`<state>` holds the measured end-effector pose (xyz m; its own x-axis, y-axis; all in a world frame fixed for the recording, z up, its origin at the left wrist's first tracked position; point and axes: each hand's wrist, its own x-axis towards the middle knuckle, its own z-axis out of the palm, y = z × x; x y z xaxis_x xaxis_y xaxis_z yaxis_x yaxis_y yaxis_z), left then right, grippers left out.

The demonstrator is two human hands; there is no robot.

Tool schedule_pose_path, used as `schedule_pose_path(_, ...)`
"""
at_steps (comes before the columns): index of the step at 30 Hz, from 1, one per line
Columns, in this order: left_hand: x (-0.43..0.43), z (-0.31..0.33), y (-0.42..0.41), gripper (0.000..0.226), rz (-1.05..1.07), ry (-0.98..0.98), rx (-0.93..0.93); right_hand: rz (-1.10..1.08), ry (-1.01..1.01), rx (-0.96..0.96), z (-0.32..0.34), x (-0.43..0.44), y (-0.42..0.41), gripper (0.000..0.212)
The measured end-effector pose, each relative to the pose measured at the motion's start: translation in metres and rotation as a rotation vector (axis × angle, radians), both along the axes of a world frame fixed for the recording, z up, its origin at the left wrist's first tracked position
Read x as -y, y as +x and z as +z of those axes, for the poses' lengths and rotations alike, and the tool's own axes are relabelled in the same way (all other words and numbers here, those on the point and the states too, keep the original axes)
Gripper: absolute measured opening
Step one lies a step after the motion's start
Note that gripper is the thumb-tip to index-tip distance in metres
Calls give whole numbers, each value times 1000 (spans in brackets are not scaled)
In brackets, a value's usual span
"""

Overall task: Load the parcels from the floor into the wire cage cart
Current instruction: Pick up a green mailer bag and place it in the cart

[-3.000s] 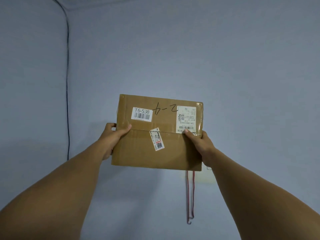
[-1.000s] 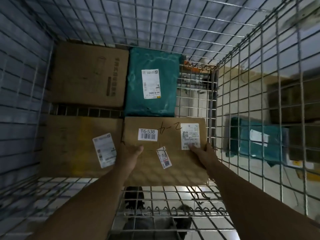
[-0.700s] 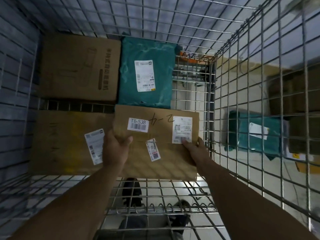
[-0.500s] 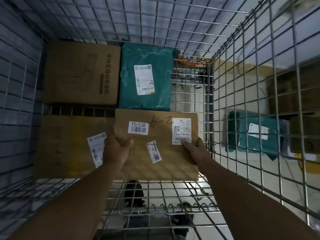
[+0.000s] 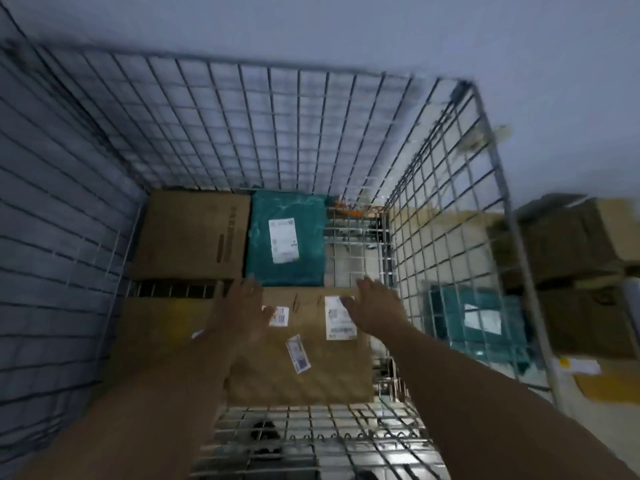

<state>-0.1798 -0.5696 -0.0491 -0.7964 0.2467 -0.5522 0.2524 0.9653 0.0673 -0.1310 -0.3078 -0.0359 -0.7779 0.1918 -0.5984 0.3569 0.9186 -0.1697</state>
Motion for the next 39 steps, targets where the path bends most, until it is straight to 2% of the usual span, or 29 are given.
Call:
schedule_pose_path(4,-41,159,-49,68,-89,25,-169,192,110,-181,154,-18,-48,68)
schedule_pose_path(9,-91,400,-73,69,-147,83,-354,241,212,-400,383,-52,-70,70)
schedule_pose_path(15,-137,678,-46,70,-209,106,-637,200,315,-673,655,-92,-31,69)
schedule_pose_path(20,-173,838,-8,69,-256,156,-835,128,419,-866,820,-121,13,67)
schedule_pose_path(23,-192,893,5,69,-274,181,-902,95,461,-942,881,-132,34,66)
schedule_pose_path(27,-222,927,14,69,-325,208,-950,56,503,-996,922,-148,54,66)
schedule_pose_path(33,-284,943,30,66,-362,258,-958,7,569,-999,938,-202,83,67)
schedule_pose_path(39,-382,934,60,67,-380,292,-952,-55,577,-952,931,-298,118,68)
